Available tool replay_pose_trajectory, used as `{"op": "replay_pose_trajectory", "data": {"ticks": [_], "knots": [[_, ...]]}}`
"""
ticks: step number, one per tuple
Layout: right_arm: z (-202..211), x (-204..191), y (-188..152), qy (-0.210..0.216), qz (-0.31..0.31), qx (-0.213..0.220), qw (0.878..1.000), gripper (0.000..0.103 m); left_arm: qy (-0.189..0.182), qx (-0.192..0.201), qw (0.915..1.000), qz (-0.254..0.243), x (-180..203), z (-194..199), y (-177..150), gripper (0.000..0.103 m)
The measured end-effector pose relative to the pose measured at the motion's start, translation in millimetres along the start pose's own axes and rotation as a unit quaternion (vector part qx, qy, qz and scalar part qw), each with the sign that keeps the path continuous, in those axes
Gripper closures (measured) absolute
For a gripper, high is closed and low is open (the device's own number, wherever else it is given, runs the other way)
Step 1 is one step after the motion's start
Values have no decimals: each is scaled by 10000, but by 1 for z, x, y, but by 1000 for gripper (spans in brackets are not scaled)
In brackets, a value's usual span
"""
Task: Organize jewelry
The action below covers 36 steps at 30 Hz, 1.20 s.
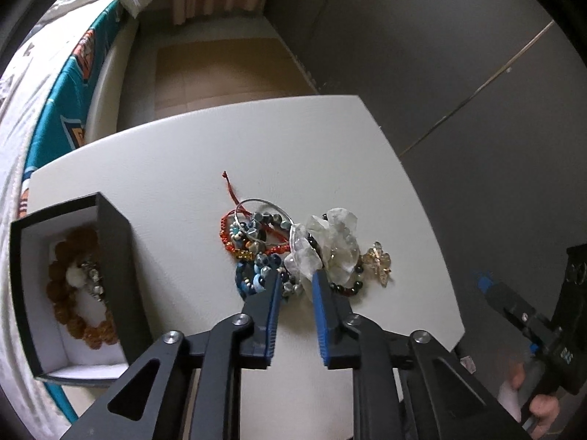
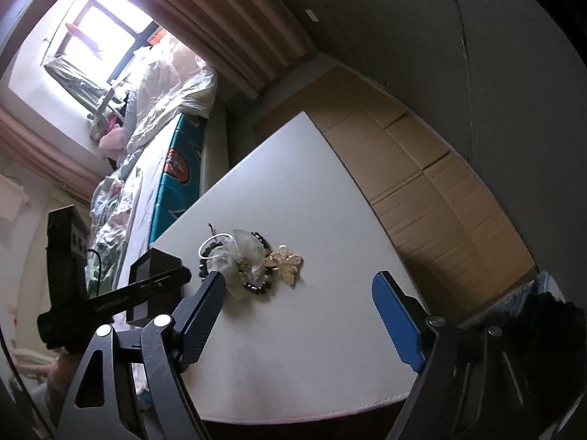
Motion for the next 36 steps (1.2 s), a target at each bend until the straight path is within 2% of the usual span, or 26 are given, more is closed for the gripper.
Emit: {"op": "replay_pose_trajectory", "data": {"ticks": [3, 6, 9, 11, 13, 15, 16, 23, 29, 36], "knots": [[-6, 4, -1, -11, -47, -79, 10000, 28, 248, -75, 9997, -41, 0, -12, 1, 87], [-12, 4, -2, -27, -81, -121, 9999, 28, 448, -147, 9989, -10, -5, -21, 1, 88], [-19, 4, -1, -52, -81, -185, 9998, 28, 485, -237, 9985, 10, -8, -28, -1, 88], [-25, 3, 1, -59, -69, -231, 9997, 28, 424, -242, 9988, 79, -11, -31, 1, 88], [-33, 2, 3, -98, -59, -314, 9994, 35, 408, -215, 9988, 140, -13, -32, 3, 94], [-40, 1, 3, -150, -62, -413, 9990, 47, 385, -151, 9990, 168, -13, -27, 6, 95], [-45, 0, 4, -180, -51, -487, 9986, 48, 356, -115, 9992, 159, -13, -23, 6, 95], [-76, -8, 10, -405, 304, -892, 9947, 50, 183, 154, 9997, -3, -10, 12, 12, 95], [-100, -18, 8, -735, 927, -1353, 9837, 52, 108, 297, 9995, 1, -15, 33, 11, 95], [-121, -21, 7, -852, 1579, -1737, 9683, 52, 3, 344, 9994, 69, -23, 49, 5, 95]]}}
Point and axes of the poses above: each gripper's, at about its wrist camera, not at the fingertips, and z roughly against the way its jaws point, x to its right, y to its top, the point moved 7 cm from there along -z, roughly the way its jaws point, and after that the axes turned 15 degrees about y, right-handed, at the moved point
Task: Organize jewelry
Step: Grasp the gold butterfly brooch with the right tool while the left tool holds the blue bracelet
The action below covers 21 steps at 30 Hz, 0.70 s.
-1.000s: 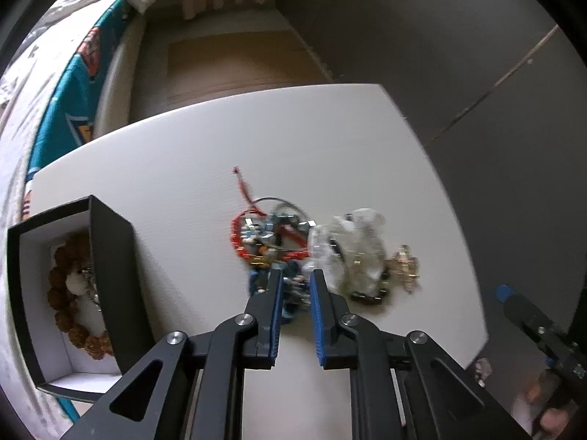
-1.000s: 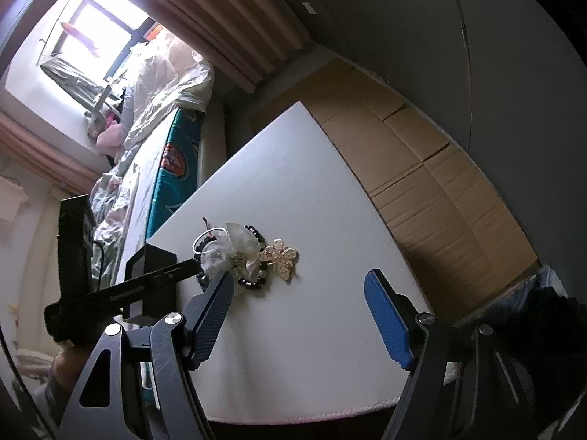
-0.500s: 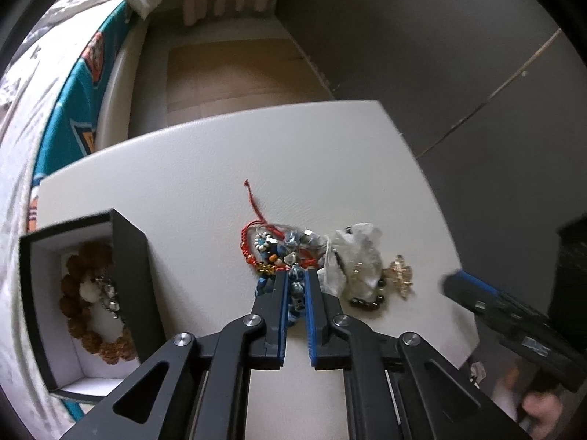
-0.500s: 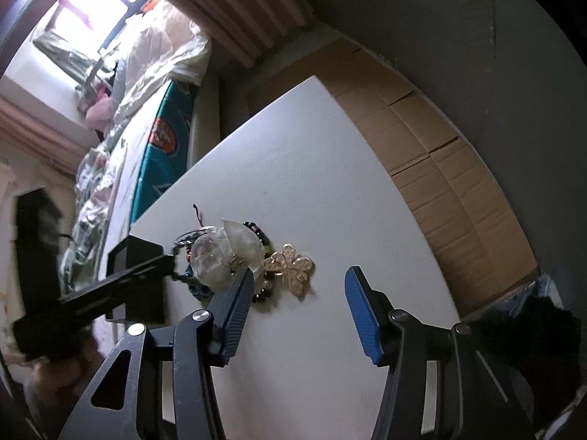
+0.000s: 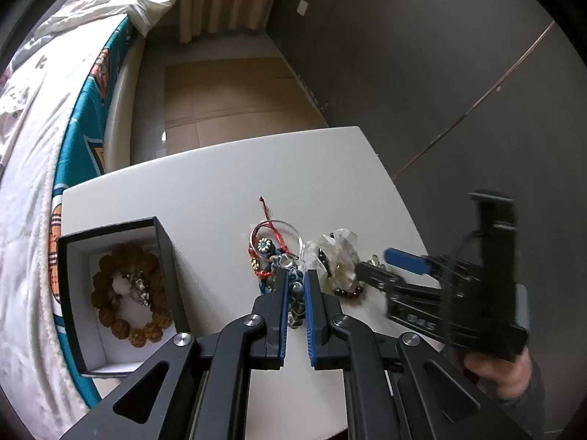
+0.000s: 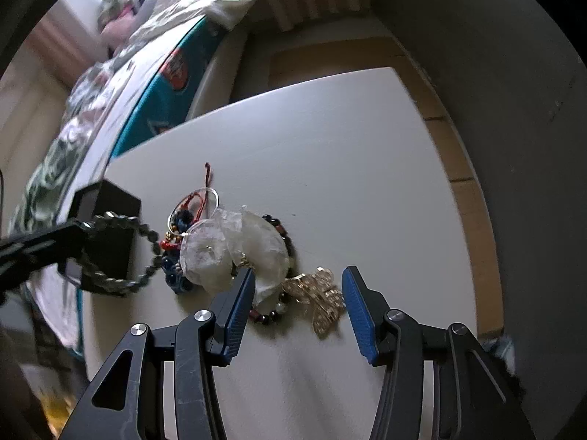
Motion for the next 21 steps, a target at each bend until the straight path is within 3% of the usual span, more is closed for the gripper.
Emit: {"op": "replay_pose_trajectory", "data": {"ticks": [8, 13, 14, 17, 20, 21], "knots": [[3, 1, -15, -150, 240, -227, 9993, 56, 39, 37, 10000, 60, -11, 9, -8, 95], [8, 0, -29, -182, 288, -355, 9988, 69, 20, 40, 10000, 87, -12, 11, -16, 95], [9, 0, -32, -131, 252, -392, 9988, 76, 16, 40, 9999, 90, -12, 12, -18, 95], [11, 0, -40, -223, 261, -438, 9984, 76, 7, 62, 9999, 98, -13, 16, -23, 95], [20, -6, -44, 3, 140, -366, 9992, 97, -17, 129, 9998, 119, -16, 23, -28, 95], [26, -7, -46, 18, 107, -302, 9995, 97, -20, 145, 9998, 129, -16, 25, -29, 95]]}}
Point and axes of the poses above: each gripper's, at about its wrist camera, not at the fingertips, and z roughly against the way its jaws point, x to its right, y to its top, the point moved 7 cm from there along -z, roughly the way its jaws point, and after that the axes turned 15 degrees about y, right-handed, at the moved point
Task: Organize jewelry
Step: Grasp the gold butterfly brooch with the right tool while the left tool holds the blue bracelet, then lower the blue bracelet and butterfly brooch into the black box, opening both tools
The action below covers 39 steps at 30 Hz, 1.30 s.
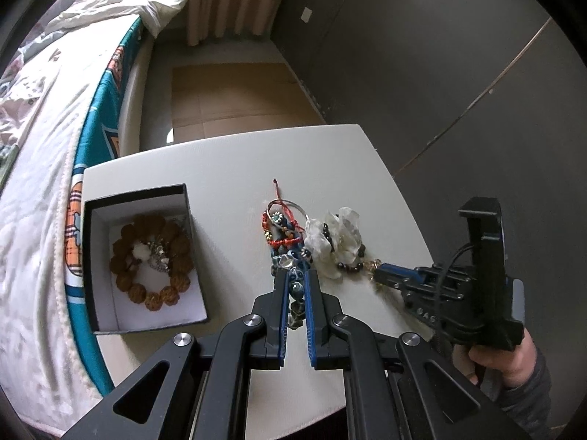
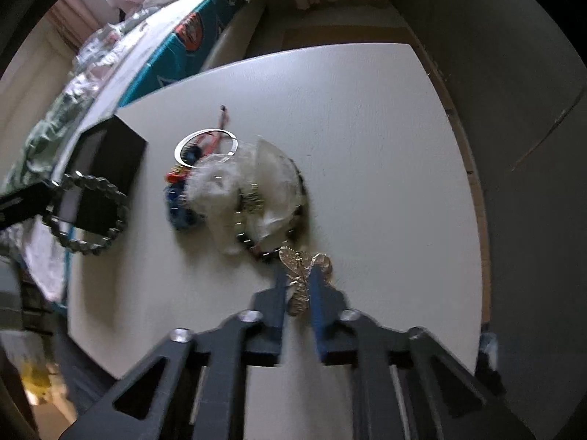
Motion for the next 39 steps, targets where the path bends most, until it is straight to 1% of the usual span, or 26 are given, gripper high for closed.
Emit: {"op": "replay_pose_trajectory", "data": {"ticks": [6, 10, 11, 12, 13, 18, 20, 21, 22, 23, 24, 27, 32, 35, 39], "knots": [[11, -11, -3, -32, 48, 117, 9999, 97, -11, 177, 9998, 110, -9, 17, -1, 95], [10, -13, 0, -367, 151, 57, 9992, 96, -11, 275, 9995, 147, -16, 28, -3, 95], [8, -12, -1, -387, 111, -15, 9992, 88, -8, 287, 9995, 161, -18, 30, -4, 95], [7, -12, -1, -392, 101, -32, 9992, 74, -6, 295, 9994, 168, -19, 31, -4, 95], [6, -13, 1, -427, 138, -10, 9990, 70, -1, 310, 9994, 177, -22, 33, -5, 95], [-7, -7, -1, -803, 235, -218, 9963, 69, 26, 326, 9992, 230, -32, 35, -6, 95], [-14, -4, -3, -889, 243, -315, 9952, 69, 32, 334, 9991, 251, -36, 35, -5, 95], [-14, -5, -2, -932, 316, -267, 9948, 69, 30, 342, 9991, 261, -39, 36, -4, 95], [-15, -5, -2, -966, 337, -306, 9943, 69, 25, 353, 9990, 272, -41, 37, -4, 95], [-16, -6, -2, -1003, 368, -334, 9937, 69, 17, 368, 9989, 284, -43, 39, -3, 95], [-16, -6, -3, -1044, 386, -362, 9931, 73, 7, 388, 9988, 303, -45, 41, -1, 95], [-13, -6, -1, -964, 314, -397, 9941, 74, -20, 500, 9980, 377, -54, 50, 6, 95], [0, -10, 7, -625, 143, -171, 9978, 74, 18, 633, 9970, 435, -70, 61, 15, 95], [3, -25, 18, -338, 110, 10, 9994, 74, 68, 674, 9967, 451, -79, 63, 19, 95], [9, -48, 23, -102, 239, 135, 9996, 74, 107, 649, 9964, 535, -91, 58, 23, 95]]}}
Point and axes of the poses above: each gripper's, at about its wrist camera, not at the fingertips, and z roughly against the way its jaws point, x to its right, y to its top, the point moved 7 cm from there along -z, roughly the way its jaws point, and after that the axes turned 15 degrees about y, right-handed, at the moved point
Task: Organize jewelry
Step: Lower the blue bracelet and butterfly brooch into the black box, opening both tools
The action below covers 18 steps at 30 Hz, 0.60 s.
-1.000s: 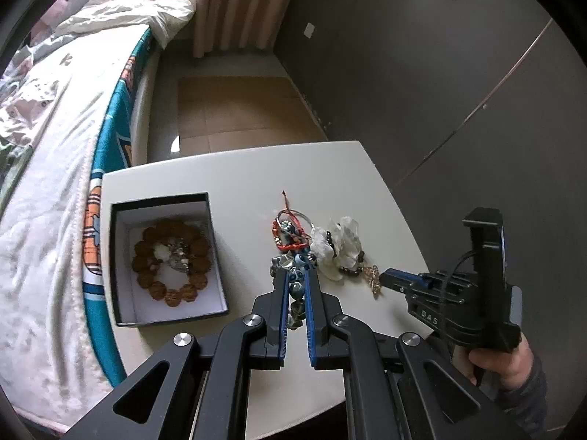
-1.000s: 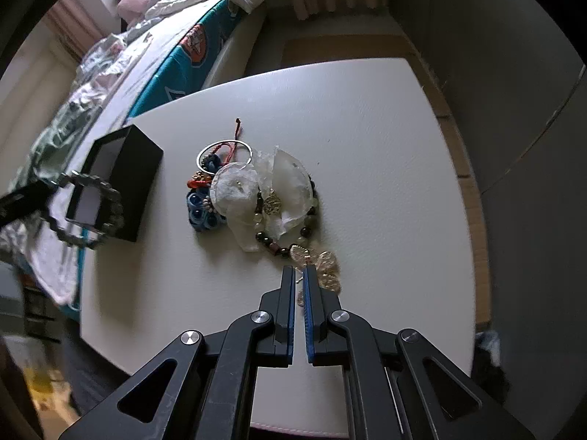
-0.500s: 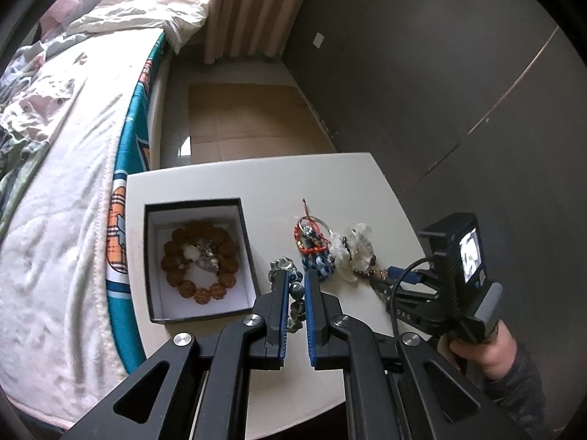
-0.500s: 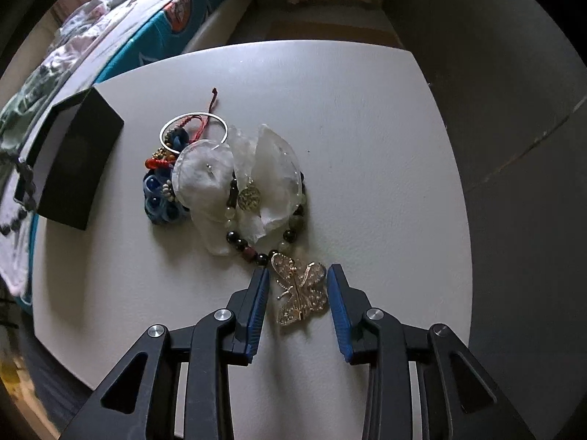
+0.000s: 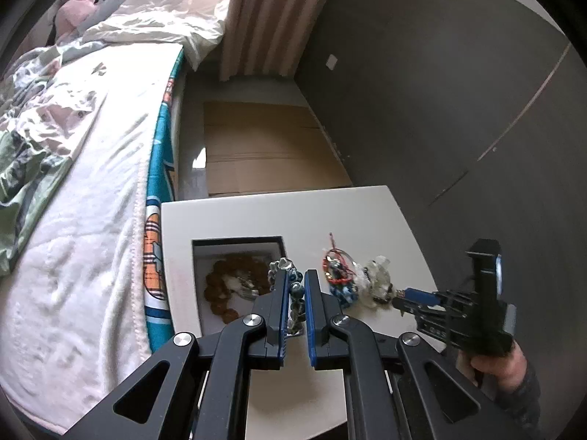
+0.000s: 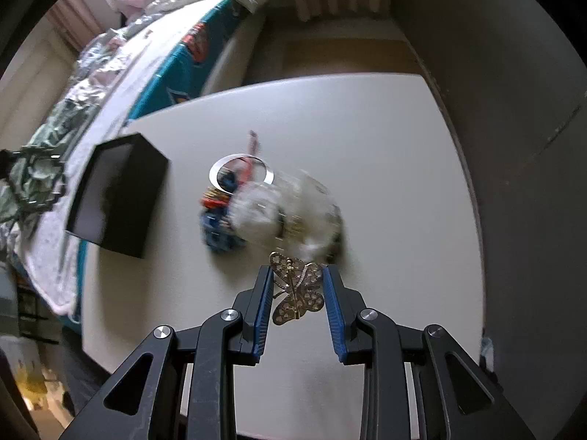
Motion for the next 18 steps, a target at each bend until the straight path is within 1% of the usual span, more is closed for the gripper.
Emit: {"op": "replay_pose_trajectory", "data": {"ticks": [6, 10, 13, 15, 18], "knots": [[0, -45, 10, 314, 282, 106, 9991, 74, -22, -142, 9999, 89, -10, -19, 1, 95], [-6, -69, 21, 507, 457, 137, 9976, 74, -146, -421, 9990, 79, -9, -41, -6, 95], [-8, -86, 28, 681, 530, 164, 9961, 74, 2, -650, 9978, 106, -14, -59, -11, 95], [-10, -96, 33, 792, 568, 183, 9951, 74, -69, -728, 9971, 210, -20, -65, -14, 95], [-15, -109, 41, 883, 634, 215, 9938, 74, -53, -762, 9964, 360, -32, -65, -12, 94]]}}
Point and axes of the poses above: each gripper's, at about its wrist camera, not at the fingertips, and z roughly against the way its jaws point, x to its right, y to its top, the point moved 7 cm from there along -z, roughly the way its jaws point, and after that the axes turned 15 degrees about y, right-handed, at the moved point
